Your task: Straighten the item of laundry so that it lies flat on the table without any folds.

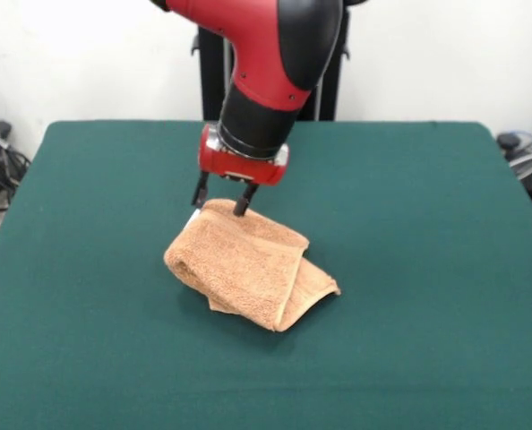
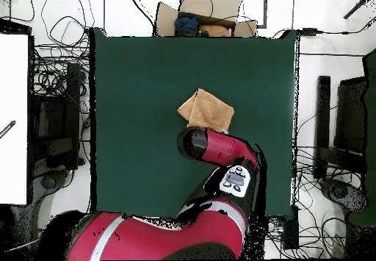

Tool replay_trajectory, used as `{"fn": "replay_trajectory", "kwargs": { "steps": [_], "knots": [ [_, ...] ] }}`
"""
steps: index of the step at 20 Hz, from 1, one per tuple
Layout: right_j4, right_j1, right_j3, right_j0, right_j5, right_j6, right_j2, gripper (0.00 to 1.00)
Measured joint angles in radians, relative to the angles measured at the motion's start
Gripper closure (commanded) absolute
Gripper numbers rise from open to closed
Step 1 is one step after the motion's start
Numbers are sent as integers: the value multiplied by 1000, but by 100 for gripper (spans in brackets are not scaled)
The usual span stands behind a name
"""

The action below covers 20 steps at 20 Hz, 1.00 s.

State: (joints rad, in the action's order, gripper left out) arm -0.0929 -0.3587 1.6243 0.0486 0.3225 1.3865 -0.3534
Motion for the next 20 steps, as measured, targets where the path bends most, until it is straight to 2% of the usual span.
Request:
{"fn": "replay_trajectory", "kwargs": {
  "steps": [10,20],
  "knots": [
    [0,-5,8,-7,0,0,13,0],
    [-1,-55,58,-52,7,0,13,0]
  ]
}}
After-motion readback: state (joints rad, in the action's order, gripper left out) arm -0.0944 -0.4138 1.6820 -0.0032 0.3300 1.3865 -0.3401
